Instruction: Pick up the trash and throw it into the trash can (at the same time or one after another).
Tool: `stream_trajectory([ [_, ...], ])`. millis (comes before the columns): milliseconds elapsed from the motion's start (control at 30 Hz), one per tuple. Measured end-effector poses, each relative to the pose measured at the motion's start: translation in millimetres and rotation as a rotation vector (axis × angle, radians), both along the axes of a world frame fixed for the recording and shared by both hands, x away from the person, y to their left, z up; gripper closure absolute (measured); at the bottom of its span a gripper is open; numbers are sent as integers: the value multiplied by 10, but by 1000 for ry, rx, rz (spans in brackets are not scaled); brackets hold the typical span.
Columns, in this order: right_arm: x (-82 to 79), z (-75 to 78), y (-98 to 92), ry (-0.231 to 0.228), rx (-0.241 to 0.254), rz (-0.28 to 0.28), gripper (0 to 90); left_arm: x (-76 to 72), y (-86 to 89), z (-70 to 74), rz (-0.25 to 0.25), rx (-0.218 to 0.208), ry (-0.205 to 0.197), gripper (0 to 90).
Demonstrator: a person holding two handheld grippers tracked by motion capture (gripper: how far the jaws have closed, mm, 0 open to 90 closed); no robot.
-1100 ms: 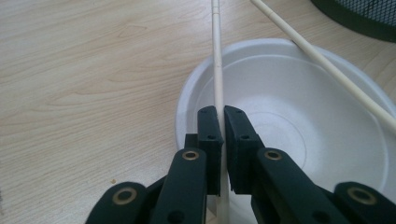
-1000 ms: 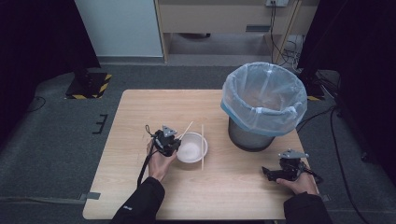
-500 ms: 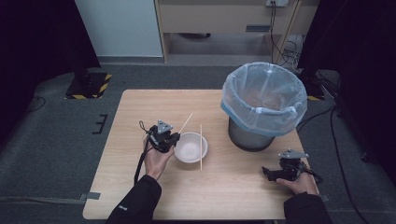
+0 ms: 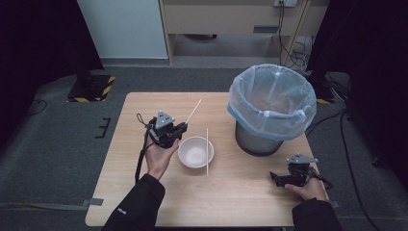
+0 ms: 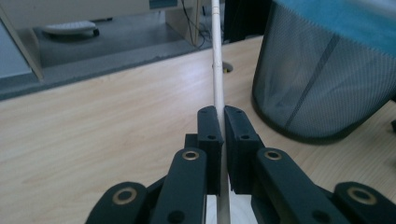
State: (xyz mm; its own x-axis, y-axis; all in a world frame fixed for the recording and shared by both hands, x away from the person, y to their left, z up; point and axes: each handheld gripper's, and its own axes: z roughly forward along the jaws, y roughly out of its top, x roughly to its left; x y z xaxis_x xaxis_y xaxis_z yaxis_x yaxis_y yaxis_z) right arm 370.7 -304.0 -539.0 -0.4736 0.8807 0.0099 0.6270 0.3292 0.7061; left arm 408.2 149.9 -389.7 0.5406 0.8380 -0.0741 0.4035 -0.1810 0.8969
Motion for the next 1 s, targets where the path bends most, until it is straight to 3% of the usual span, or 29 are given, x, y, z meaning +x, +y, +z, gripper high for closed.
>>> stream_trajectory([
  [567, 0, 0, 0, 0, 0, 0, 8, 22, -88, 784, -17, -58, -168, 854],
  [900, 0, 1, 0, 1, 0, 0, 8, 21, -332, 1184, -60, -72, -246, 854],
  [1000, 0, 1, 0, 1, 1, -1, 8, 33, -412, 1281, -75, -59, -264, 854],
])
